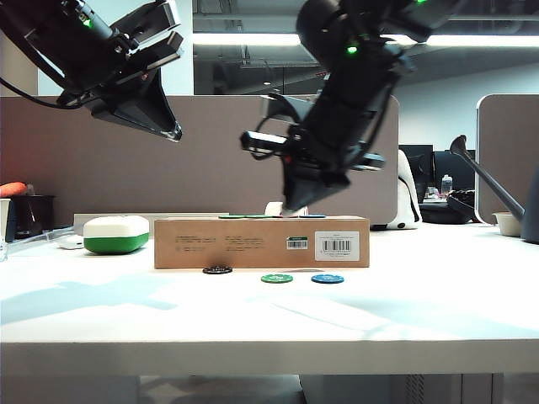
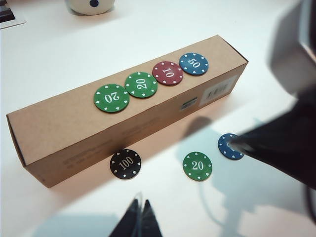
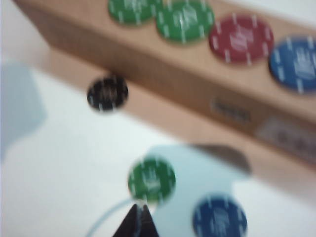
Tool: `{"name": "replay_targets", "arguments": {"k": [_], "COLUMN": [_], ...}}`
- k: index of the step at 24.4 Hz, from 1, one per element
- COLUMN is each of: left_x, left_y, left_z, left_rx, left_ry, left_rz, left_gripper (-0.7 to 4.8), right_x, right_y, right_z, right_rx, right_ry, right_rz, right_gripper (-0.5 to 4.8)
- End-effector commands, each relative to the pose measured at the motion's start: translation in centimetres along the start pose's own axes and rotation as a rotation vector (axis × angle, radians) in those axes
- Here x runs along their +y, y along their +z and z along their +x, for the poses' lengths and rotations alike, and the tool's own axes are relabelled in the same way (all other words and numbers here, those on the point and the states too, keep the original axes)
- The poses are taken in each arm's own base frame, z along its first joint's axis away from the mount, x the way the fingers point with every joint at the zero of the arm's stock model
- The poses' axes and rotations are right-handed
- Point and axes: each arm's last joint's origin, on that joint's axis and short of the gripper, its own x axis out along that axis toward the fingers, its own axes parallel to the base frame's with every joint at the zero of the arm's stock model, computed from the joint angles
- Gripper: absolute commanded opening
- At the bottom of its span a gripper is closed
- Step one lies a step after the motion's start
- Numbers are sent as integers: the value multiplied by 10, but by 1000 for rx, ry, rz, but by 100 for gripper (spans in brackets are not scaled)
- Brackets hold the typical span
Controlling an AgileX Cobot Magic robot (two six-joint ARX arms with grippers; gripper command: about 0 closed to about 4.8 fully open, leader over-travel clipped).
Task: Push the chip, whose value equals the sum of all the chip values on the rectangular box, forward next to the box.
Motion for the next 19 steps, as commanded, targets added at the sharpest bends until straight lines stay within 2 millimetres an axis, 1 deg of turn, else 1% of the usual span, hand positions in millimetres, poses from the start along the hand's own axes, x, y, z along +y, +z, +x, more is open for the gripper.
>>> {"name": "replay_targets", "arguments": {"k": [1,5,7,10,13,14,16,18,19], "left_x": [-2,-11,-21,-29,-30,-30,-31,-33,-33], "left_y": [3,3,0,-7,-19,-30,-42,-60,-74], "left_z": [-5,-11,-16,-22,-31,-37,-46,-59,-69], "left_rx": [-28,-43,-49,-50,-48,-43,-44,-56,-71], "left_ry": [-5,-20,-45,-71,-75,-74,-68,-67,-61], "left_rz": [11,28,44,57,57,56,55,57,56], "left_gripper": [-5,-5,-5,-5,-5,-5,-5,-5,-5], "right_x": [-4,-6,-7,-7,-7,-7,-7,-6,-6], "right_y": [-21,-37,-45,-51,-49,-47,-45,-43,-41], "right_z": [-22,-47,-63,-76,-83,-87,-90,-92,-92], "right_rx": [-20,-78,-100,-121,-144,-163,-189,-213,-225], "right_ry": [-3,7,18,21,25,25,30,38,40], "right_rz": [37,68,67,67,81,81,81,81,81], "right_gripper": [-5,-5,-5,-5,-5,-5,-5,-5,-5]}}
